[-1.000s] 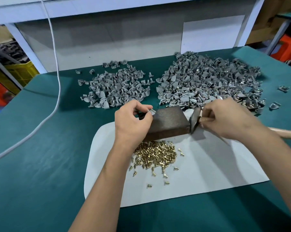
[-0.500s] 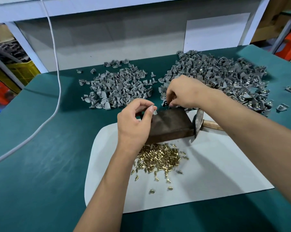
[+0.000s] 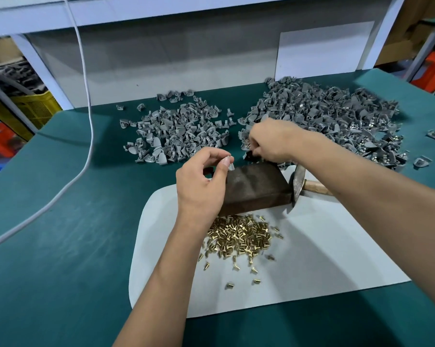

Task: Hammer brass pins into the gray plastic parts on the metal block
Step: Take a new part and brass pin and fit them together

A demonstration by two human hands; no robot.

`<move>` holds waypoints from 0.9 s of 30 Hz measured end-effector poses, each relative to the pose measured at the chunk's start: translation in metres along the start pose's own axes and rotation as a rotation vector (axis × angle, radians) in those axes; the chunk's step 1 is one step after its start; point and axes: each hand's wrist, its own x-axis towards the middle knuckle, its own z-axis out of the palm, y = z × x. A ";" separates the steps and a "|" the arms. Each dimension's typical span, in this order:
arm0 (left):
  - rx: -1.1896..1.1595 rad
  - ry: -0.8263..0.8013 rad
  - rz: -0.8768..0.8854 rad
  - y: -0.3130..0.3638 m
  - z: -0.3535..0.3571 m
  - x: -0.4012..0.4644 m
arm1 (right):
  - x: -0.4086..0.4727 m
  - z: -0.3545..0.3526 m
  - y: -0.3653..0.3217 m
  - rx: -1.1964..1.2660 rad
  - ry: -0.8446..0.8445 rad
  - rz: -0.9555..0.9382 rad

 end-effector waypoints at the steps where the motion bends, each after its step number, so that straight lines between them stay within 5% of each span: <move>1: 0.003 0.008 0.010 0.000 0.000 0.000 | -0.003 -0.002 0.002 0.041 0.053 0.015; 6: -0.120 0.051 0.016 0.000 0.000 0.002 | -0.045 -0.004 0.002 0.609 0.403 0.058; 11: -0.268 -0.017 -0.070 0.007 0.003 -0.001 | -0.092 0.026 -0.023 0.999 0.495 0.001; 18: -0.274 -0.176 -0.131 0.008 -0.002 -0.001 | -0.108 0.046 -0.035 1.078 0.552 -0.038; 27: -0.421 -0.268 -0.145 0.007 -0.007 -0.001 | -0.109 0.048 -0.041 0.838 0.808 -0.115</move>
